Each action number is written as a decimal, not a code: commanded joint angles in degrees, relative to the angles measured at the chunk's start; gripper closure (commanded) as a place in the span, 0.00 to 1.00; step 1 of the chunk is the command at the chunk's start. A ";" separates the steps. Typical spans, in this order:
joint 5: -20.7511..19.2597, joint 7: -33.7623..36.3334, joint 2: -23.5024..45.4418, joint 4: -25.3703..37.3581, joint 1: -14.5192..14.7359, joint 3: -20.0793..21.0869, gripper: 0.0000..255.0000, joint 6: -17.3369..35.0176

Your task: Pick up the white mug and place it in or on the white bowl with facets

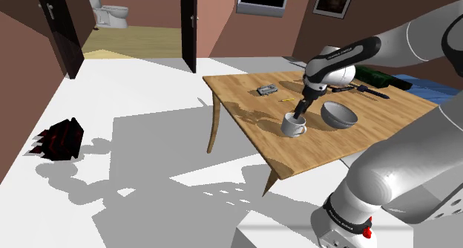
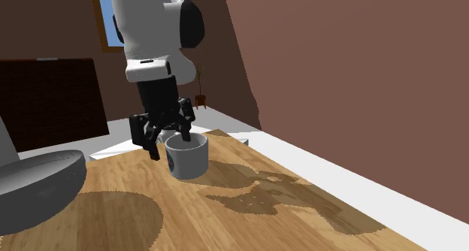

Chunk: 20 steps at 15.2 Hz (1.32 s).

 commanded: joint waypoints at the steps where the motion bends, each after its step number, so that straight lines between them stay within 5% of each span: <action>1: 0.61 -0.66 1.22 -0.54 0.30 -0.48 0.00 1.71; 12: 2.10 -1.79 3.62 -1.60 1.05 -1.17 0.00 4.91; 13: 2.10 -1.79 3.62 -1.60 1.05 -1.17 1.00 4.91; 20: 2.10 -1.79 3.62 -1.60 1.05 -1.17 1.00 4.91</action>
